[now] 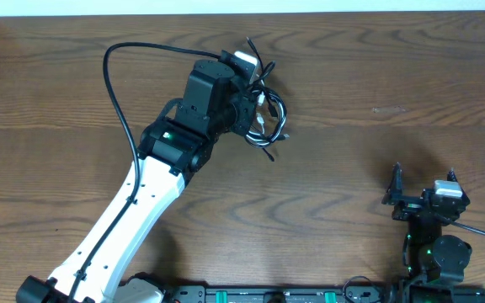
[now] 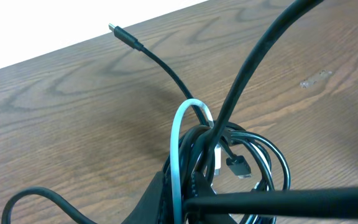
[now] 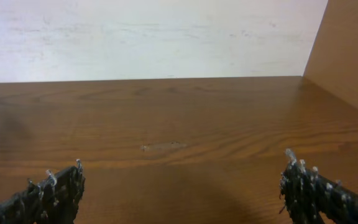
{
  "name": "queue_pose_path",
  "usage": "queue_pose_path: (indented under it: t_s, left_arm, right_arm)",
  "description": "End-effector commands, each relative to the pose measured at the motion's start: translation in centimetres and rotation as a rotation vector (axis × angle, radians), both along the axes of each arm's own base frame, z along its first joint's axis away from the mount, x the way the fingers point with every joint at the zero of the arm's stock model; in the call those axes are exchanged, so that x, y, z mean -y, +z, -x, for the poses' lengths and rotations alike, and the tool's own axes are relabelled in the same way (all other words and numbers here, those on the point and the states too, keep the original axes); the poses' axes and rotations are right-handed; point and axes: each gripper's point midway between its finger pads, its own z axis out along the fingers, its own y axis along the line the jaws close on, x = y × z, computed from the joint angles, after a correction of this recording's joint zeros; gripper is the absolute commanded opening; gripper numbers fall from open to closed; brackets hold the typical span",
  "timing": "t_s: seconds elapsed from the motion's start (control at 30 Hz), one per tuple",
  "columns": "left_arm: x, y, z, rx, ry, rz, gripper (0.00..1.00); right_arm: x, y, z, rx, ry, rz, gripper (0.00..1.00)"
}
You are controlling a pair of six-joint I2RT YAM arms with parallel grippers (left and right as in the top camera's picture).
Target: Untangle cables
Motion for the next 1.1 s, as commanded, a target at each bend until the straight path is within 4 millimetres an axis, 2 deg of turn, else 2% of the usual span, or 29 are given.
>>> queue_pose_path:
  t_s: [0.0, 0.17, 0.23, 0.3, 0.37, 0.43, 0.6, 0.67, 0.73, 0.87, 0.93, 1.07]
  left_arm:
    - [0.3, 0.5, 0.0, 0.024, -0.031, -0.008, 0.07]
    - [0.3, 0.5, 0.0, 0.027, -0.031, -0.006, 0.07]
    - [0.3, 0.5, 0.0, 0.027, -0.031, -0.006, 0.07]
    - [0.4, 0.6, -0.1, 0.027, -0.026, 0.002, 0.07]
    - [0.4, 0.6, -0.1, 0.018, -0.011, 0.020, 0.08]
    - [0.6, 0.8, -0.1, 0.007, -0.001, 0.055, 0.07]
    - [2.2, 1.6, 0.3, 0.012, -0.076, 0.118, 0.07]
    - [2.2, 1.6, 0.3, 0.013, -0.076, 0.118, 0.07]
    - [2.4, 1.6, 0.4, 0.007, -0.085, 0.127, 0.07]
    - [3.4, 1.9, 1.2, -0.011, -0.147, 0.168, 0.07]
    - [4.0, 2.0, 1.6, -0.023, -0.182, 0.190, 0.07]
    - [4.6, 2.2, 2.1, -0.033, -0.217, 0.213, 0.07]
  right_arm:
    - [0.3, 0.5, 0.0, 0.019, -0.017, 0.026, 0.99]
    - [0.3, 0.5, 0.0, 0.019, -0.019, 0.023, 0.99]
    - [0.0, 3.2, 0.0, 0.130, -0.002, 0.033, 0.99]
    - [-2.4, 7.4, 0.4, 0.301, 0.135, 0.058, 0.99]
    - [-3.8, 10.2, 1.3, 0.417, 0.205, 0.089, 0.99]
    - [-4.6, 11.5, 1.8, 0.454, 0.253, 0.094, 0.99]
    - [-5.2, 13.3, 1.0, 0.322, 0.293, 0.055, 0.99]
    - [-5.8, 14.2, 0.2, 0.251, 0.336, 0.059, 0.99]
    - [-6.8, 14.9, -1.6, 0.130, 0.409, 0.024, 0.99]
    - [-9.1, 14.7, -4.6, -0.056, 0.580, -0.059, 0.99]
    - [-11.5, 14.2, -6.5, -0.167, 0.764, -0.142, 0.99]
    - [-14.3, 13.5, -7.8, -0.215, 1.020, -0.233, 0.99]
